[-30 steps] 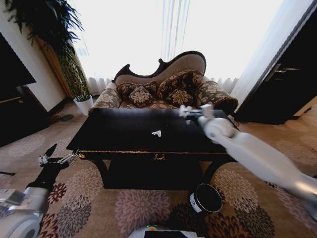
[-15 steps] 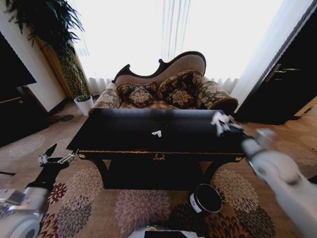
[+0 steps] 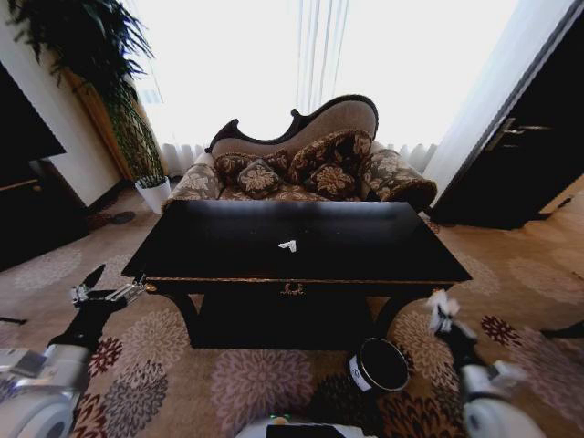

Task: Move to the front of the table and place the trash on the table into the trash bin.

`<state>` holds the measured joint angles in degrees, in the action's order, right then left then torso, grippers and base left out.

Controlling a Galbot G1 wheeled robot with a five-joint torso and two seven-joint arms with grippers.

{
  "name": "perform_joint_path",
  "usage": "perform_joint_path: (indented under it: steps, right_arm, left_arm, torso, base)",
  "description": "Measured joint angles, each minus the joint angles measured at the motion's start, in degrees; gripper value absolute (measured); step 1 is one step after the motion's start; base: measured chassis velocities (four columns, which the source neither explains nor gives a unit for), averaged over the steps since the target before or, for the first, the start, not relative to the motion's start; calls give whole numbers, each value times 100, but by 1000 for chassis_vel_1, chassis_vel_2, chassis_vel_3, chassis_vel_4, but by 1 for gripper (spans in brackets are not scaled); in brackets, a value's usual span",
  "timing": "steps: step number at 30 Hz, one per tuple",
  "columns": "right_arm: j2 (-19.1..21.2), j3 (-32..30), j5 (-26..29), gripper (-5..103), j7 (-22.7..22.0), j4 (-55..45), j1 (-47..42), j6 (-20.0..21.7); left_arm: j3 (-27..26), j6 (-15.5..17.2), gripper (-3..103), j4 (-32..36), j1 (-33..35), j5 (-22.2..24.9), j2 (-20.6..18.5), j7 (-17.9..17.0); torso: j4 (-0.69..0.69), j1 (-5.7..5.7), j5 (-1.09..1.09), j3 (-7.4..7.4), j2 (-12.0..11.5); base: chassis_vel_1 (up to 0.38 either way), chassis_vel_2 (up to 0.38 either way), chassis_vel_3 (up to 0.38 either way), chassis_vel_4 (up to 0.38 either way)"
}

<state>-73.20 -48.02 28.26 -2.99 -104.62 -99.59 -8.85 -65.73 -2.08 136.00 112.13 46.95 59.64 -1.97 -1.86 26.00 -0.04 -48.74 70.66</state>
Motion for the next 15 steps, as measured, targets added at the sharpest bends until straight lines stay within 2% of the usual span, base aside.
perform_joint_path:
  steps: [1,4,6,9,11,15]
  right_arm:
    - [0,0,0,0,0,0,0,0]
    - [-87,694,-325,0,-72,1014,497,-214]
    - [-87,773,-364,0,-80,1176,591,-220]
    - [-13,1114,-410,0,-127,2005,1093,-200]
    - [9,1175,-467,0,-134,2186,1202,-205]
    - [146,1481,-690,0,-148,3161,1671,-348]
  left_arm:
    - [0,0,100,0,0,0,0,0]
    - [0,0,100,0,0,0,0,-1]
    - [0,0,100,0,0,0,0,-1]
    - [0,0,100,0,0,0,1,0]
    - [0,0,100,0,0,0,0,0]
    - [0,0,100,0,0,0,0,0]
  torso:
    - [0,0,0,0,0]
    - [1,1,4,-1,0]
    - [1,1,2,-1,0]
    - [1,1,1,-1,0]
    - [1,1,1,-1,0]
    - [1,1,3,-1,-1]
  base:
    - [0,0,0,0]
    - [0,0,0,0]
    - [0,0,0,0]
    - [0,0,0,0]
    - [0,0,0,0]
    - [0,0,0,0]
